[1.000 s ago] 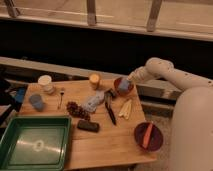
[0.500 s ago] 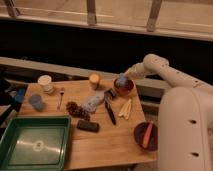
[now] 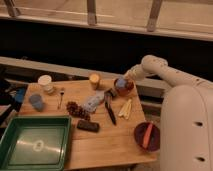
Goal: Wipe red bowl with sponge
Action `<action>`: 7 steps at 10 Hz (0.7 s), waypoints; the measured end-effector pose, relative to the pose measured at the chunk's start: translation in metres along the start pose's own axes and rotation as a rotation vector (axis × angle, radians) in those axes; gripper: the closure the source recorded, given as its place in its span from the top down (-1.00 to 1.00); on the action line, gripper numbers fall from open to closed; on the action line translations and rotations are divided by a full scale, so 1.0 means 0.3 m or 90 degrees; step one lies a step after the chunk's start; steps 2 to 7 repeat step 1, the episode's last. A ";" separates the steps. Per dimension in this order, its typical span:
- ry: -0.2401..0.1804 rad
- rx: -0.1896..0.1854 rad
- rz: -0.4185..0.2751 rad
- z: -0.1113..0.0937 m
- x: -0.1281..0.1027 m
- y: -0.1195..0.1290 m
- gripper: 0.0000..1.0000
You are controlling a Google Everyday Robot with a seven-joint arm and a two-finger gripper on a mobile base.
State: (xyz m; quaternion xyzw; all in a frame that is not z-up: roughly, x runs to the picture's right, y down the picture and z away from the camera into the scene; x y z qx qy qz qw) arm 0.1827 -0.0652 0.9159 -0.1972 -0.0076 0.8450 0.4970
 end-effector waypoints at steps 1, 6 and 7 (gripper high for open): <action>-0.004 0.007 0.002 -0.029 0.007 -0.012 -0.65; -0.004 0.007 0.002 -0.029 0.007 -0.012 -0.65; -0.004 0.007 0.002 -0.029 0.007 -0.012 -0.65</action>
